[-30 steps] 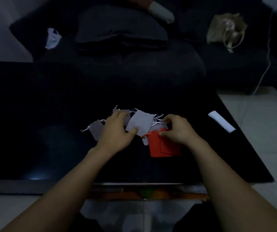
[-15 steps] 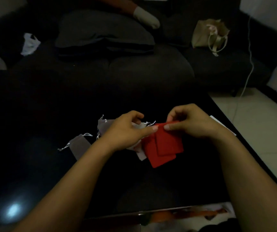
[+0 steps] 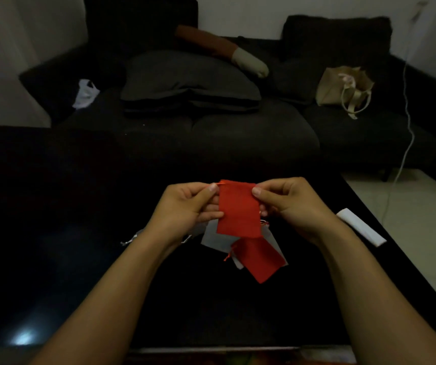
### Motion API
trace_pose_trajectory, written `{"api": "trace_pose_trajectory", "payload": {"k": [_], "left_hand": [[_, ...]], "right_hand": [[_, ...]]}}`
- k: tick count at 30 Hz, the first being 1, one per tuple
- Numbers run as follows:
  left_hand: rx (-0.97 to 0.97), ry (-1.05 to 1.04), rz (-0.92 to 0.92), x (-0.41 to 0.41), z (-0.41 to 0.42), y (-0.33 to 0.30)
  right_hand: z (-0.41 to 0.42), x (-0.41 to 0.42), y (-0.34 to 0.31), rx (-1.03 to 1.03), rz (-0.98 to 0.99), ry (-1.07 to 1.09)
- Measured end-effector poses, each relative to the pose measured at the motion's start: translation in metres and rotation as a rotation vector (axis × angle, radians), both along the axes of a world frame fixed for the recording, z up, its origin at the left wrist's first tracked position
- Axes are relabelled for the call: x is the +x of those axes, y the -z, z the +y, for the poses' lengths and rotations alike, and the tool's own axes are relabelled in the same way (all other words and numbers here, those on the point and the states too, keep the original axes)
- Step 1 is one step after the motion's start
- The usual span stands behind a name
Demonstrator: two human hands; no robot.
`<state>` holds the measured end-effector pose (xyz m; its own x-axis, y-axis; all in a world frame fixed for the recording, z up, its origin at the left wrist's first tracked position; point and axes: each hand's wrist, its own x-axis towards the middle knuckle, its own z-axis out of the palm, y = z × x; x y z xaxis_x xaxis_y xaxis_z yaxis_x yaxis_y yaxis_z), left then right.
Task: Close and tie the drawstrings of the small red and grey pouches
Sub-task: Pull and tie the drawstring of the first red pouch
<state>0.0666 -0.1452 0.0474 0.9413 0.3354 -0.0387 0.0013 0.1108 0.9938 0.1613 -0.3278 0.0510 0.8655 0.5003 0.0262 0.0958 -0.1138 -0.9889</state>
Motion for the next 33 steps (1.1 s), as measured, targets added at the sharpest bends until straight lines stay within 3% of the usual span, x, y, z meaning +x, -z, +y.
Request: {"api": "trace_pose_trajectory", "payload": {"k": [6, 11, 13, 15, 17, 20, 25, 29, 33], "left_hand": [[0.077, 0.022, 0.013, -0.004, 0.013, -0.004], [-0.039, -0.184, 0.037, 0.004, 0.031, -0.003], [-0.279, -0.089, -0.005, 0.008, 0.025, -0.004], [-0.642, 0.091, -0.085, 0.008, 0.013, -0.007], [-0.827, 0.210, -0.160, 0.006, 0.006, -0.013], [-0.707, 0.099, -0.174, 0.012, 0.003, -0.013], [-0.281, -0.052, -0.200, 0.016, -0.013, -0.002], [-0.165, 0.096, -0.250, 0.008, -0.008, -0.003], [-0.309, 0.023, -0.268, 0.012, -0.008, -0.002]], "right_hand": [[-0.008, -0.001, -0.006, -0.032, 0.008, 0.012], [-0.016, 0.006, -0.009, 0.213, 0.195, 0.072], [-0.012, 0.007, -0.008, 0.409, 0.365, 0.042], [-0.001, 0.001, -0.007, 0.720, 0.567, -0.085], [0.012, -0.006, -0.010, 0.906, 0.653, -0.168], [0.020, -0.004, -0.014, 0.833, 0.649, -0.101], [0.027, -0.005, -0.008, 0.377, 0.233, 0.047], [0.034, -0.022, -0.004, 0.456, 0.301, -0.127], [0.039, -0.027, -0.006, 0.541, 0.297, -0.120]]}}
